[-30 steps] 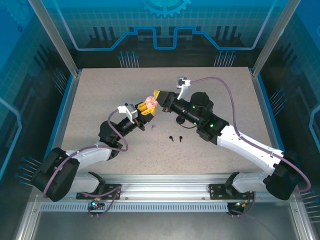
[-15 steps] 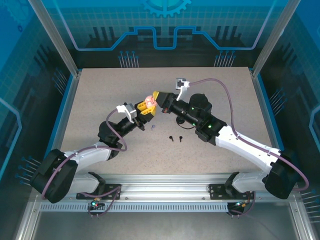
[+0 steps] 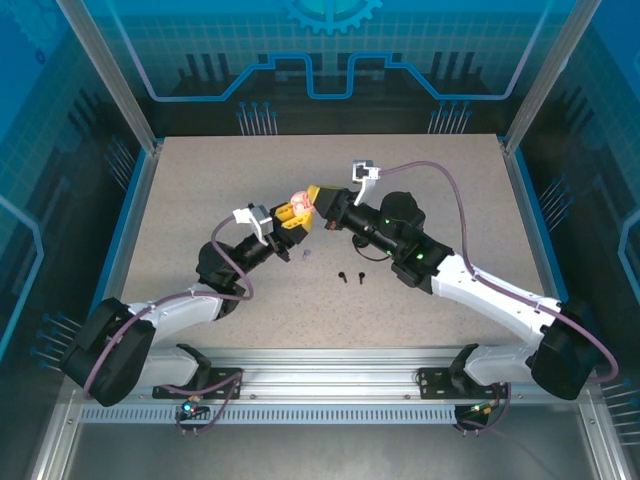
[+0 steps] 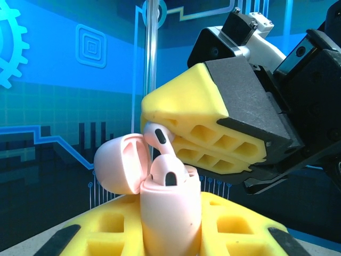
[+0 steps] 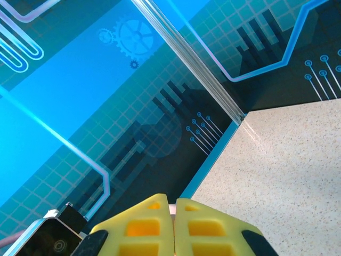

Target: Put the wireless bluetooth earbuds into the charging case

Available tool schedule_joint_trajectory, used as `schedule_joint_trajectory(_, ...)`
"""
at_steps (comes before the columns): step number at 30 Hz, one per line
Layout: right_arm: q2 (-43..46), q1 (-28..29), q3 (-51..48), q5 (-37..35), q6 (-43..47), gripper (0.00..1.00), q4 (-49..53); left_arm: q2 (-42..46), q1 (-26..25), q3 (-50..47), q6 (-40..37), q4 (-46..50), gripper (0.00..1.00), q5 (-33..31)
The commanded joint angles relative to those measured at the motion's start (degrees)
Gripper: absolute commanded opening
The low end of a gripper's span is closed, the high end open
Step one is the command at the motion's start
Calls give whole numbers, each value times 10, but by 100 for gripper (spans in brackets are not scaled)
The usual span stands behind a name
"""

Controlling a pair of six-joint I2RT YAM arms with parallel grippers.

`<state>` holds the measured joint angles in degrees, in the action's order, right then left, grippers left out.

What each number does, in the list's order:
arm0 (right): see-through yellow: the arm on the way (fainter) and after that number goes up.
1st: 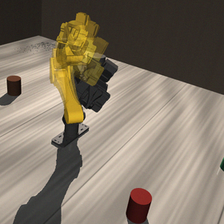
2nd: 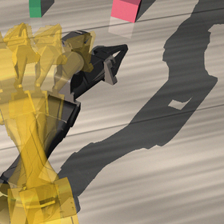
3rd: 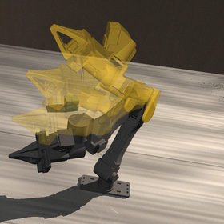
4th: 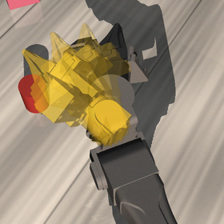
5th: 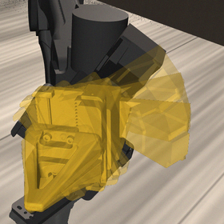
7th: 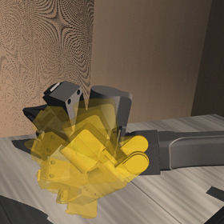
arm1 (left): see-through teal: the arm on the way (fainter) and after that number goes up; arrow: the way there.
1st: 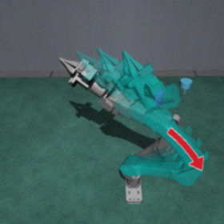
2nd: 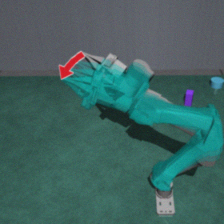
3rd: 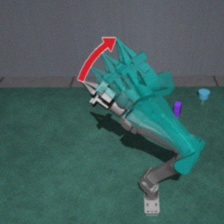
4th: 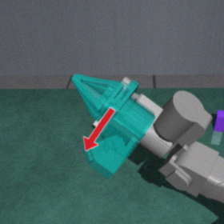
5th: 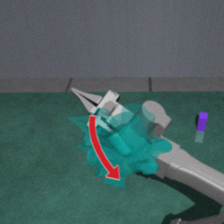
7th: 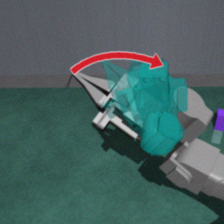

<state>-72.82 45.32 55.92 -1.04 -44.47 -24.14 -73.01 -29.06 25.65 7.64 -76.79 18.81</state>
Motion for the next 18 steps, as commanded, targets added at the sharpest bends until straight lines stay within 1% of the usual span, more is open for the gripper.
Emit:
schedule_joint_trajectory(1,10,10,-13,12,43,6,6,21,-3,28,14,-33,0,4)
schedule_joint_trajectory(6,2,33,-1,7,80,5,34,23,-4,29,16,-33,0,4)
schedule_joint_trajectory(15,2,41,-23,-19,75,5,38,29,-3,29,15,-32,0,3)
schedule_joint_trajectory(18,9,40,-27,-35,73,6,49,29,-3,28,14,-31,0,0)
